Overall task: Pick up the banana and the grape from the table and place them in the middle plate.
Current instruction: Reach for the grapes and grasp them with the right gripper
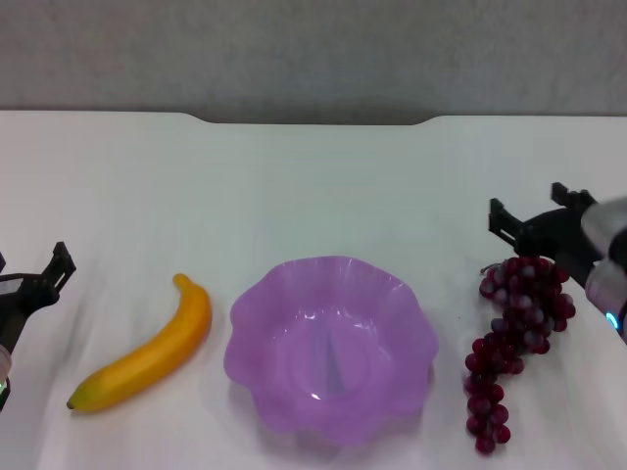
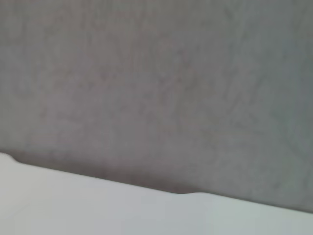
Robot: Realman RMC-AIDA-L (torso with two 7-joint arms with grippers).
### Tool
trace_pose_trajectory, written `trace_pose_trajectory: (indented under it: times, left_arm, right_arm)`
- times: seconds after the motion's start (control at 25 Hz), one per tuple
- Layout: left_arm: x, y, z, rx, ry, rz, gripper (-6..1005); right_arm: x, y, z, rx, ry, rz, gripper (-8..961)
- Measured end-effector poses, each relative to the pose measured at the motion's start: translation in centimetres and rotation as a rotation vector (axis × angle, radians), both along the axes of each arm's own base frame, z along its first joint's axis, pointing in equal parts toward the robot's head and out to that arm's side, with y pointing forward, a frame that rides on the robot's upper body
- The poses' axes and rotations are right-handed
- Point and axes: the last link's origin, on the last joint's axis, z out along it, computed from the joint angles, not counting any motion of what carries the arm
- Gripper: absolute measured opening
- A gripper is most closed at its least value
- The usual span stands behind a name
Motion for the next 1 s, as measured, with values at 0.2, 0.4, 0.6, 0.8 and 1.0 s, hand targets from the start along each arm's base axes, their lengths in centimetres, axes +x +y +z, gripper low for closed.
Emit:
trace_pose_trajectory:
  times: [0.2,0.4,0.6,0.8,1.0]
  left_arm:
    - [-0.1,-0.1,0.1,0.000,0.003,0.003,883]
    - [-0.1,0.0,0.0,-0.002,0.003,0.003,883]
    - [-0.1,0.0,0.0,-0.003,0.004,0.002,882]
    - [-0.2,-0.1,0.0,-0.002,0.004,0.006,882]
    - [-0.2,-0.1,0.0,-0.002,0.004,0.006,881]
  right_arm:
    - [-2.1,0.4,1.1,-0.224,0.059,-0.073,860]
    - [-2.6,1.0,3.5,-0.386,0.172,-0.211,861]
    - [-1.0,1.1,6.3,-0.408,0.253,-0.346,861]
    - [1.7,1.6,8.5,-0.361,0.263,-0.487,861]
    - [2.7,1.8,7.2,-0.406,0.249,-0.531,860]
